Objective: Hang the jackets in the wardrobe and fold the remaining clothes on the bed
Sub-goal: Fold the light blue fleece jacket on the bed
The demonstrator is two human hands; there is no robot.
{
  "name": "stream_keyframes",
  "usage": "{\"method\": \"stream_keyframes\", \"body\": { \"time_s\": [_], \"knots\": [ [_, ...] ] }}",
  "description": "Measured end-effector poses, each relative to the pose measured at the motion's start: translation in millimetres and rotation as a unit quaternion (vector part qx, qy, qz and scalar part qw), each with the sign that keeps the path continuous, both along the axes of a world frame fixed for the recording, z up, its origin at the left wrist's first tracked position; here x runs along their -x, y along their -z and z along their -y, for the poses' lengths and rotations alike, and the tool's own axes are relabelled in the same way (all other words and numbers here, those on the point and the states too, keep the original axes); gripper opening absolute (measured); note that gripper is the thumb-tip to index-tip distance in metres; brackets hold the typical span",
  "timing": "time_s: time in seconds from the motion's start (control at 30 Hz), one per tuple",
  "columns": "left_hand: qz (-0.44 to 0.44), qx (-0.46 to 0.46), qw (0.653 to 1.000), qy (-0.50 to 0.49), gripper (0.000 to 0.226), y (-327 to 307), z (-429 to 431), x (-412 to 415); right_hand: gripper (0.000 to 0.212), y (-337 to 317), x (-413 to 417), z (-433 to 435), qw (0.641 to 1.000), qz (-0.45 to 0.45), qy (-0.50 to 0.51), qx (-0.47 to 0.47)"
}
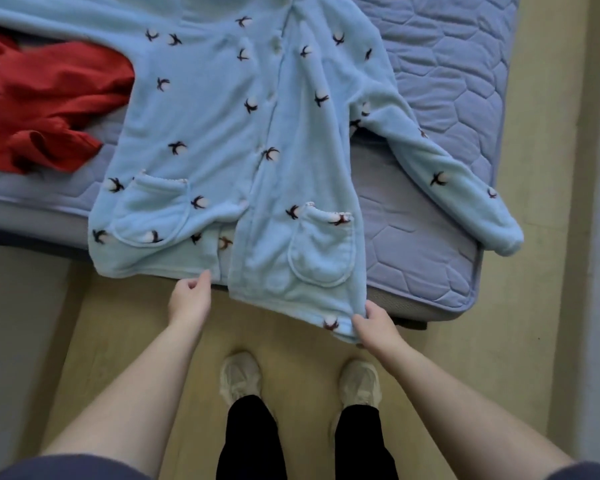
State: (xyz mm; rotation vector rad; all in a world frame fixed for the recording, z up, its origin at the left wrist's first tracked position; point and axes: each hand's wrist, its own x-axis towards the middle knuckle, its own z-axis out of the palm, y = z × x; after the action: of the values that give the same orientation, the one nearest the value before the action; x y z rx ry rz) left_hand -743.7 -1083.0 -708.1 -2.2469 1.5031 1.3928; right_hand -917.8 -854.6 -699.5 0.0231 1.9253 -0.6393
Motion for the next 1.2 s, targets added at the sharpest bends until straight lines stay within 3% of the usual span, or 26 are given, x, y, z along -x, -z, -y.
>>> {"method": "stream_keyframes", "body": {
  "time_s": [0.07,0.17,0.27,0.33,0.47,0.57,0.73,0.8,0.87,0.97,1.07,1.2],
  "knots": [
    [-0.032,-0.015,0.997,-0.062,0.032,13,15,3,0.031,11,-2,6,0.999,-0.022,0.016,-0.027],
    [-0.080,-0.106,0.966,-0.223,0.041,22,26,15,0.026,21,-5,11,0.998,-0.040,0.018,-0.053],
    [-0.083,-0.087,0.955,-0.270,0.023,25,29,17,0.022,22,-6,11,0.997,-0.034,0.031,-0.056],
    [-0.062,-0.070,0.958,-0.271,0.015,18,25,6,0.025,14,-7,8,0.997,-0.004,0.067,-0.040],
    [0.025,-0.084,0.976,-0.199,0.022,1,7,-39,0.037,-8,-10,-4,0.985,0.032,0.162,-0.053],
    [-0.031,-0.158,0.979,-0.128,0.021,-5,-6,-39,0.027,-20,-13,-11,0.984,0.048,0.164,-0.058],
    [-0.102,-0.225,0.965,-0.085,0.081,12,-38,14,0.021,-10,-10,-12,0.990,0.072,0.117,-0.041],
    [-0.126,-0.209,0.961,-0.126,0.075,27,-51,34,0.022,-2,-10,-14,0.990,0.087,0.106,-0.028],
    [-0.115,-0.131,0.969,-0.173,0.041,38,-58,39,0.022,4,-9,-17,0.985,0.120,0.121,-0.005],
    [0.008,0.036,0.986,-0.161,0.012,34,-53,18,0.020,7,-3,-24,0.984,0.162,0.076,0.002],
    [0.090,0.078,0.987,-0.105,0.016,19,-40,8,0.007,3,12,-24,0.990,0.136,0.039,0.009],
    [0.129,0.067,0.988,-0.048,0.039,-11,-37,42,0.012,-14,76,-24,0.982,0.025,0.188,0.007]
  ]
}}
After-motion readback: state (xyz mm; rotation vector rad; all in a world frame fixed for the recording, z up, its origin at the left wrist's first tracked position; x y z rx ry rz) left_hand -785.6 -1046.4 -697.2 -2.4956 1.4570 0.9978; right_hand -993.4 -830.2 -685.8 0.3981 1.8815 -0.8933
